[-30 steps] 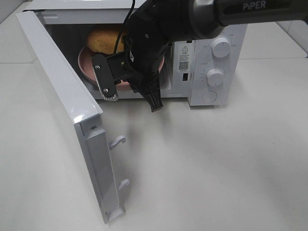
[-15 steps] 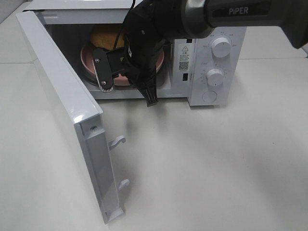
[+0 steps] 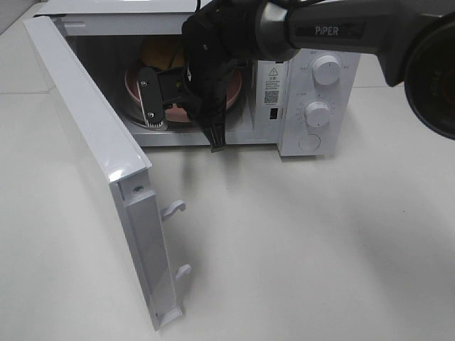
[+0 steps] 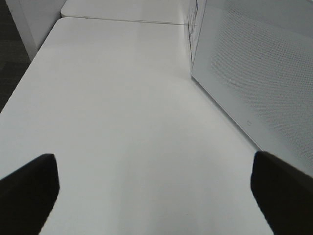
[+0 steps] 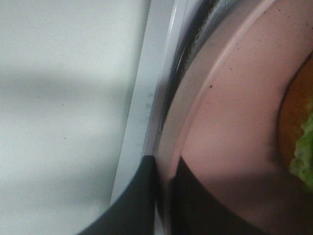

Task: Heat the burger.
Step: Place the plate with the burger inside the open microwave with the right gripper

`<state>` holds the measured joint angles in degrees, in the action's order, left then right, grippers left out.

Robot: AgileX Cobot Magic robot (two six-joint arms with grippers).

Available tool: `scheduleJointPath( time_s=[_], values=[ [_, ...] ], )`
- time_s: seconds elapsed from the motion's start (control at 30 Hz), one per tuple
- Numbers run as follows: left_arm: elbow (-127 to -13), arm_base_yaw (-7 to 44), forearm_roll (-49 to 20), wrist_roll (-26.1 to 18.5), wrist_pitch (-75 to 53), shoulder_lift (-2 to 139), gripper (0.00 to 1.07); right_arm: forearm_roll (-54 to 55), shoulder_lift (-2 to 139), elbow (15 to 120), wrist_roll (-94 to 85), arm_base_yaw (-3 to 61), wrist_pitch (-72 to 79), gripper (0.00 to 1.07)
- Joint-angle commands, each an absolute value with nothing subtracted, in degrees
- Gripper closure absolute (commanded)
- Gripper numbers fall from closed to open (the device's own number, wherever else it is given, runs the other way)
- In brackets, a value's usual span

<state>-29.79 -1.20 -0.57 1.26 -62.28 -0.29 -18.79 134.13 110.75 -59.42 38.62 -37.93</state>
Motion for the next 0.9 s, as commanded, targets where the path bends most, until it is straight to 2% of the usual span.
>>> scheduleJointPath(
  time_s=[0.03,0.2,0.5,0.9],
  values=[
    [-29.6,-0.9,-0.7,1.1,-61.4,-1.1,0.06,-19.5,133.6,112.1,-60.6,38.4,-34.2,1.07],
    [-29.6,-0.9,-0.7,1.1,-61.4,-1.1,0.06,-17.3,134.0,112.4,-63.8,38.4,-33.9,1.07],
    [-29.6,-0.9,-0.7,1.1,-61.4,-1.1,0.06,-14.8,137.5,118.8,-63.7,38.5,-35.5,1.07],
    [-29.6,-0.9,-0.7,1.1,-61.4,-1.1,0.06,-13.9,138.4,119.5,-63.9,38.8,-35.2,1.07]
  ],
)
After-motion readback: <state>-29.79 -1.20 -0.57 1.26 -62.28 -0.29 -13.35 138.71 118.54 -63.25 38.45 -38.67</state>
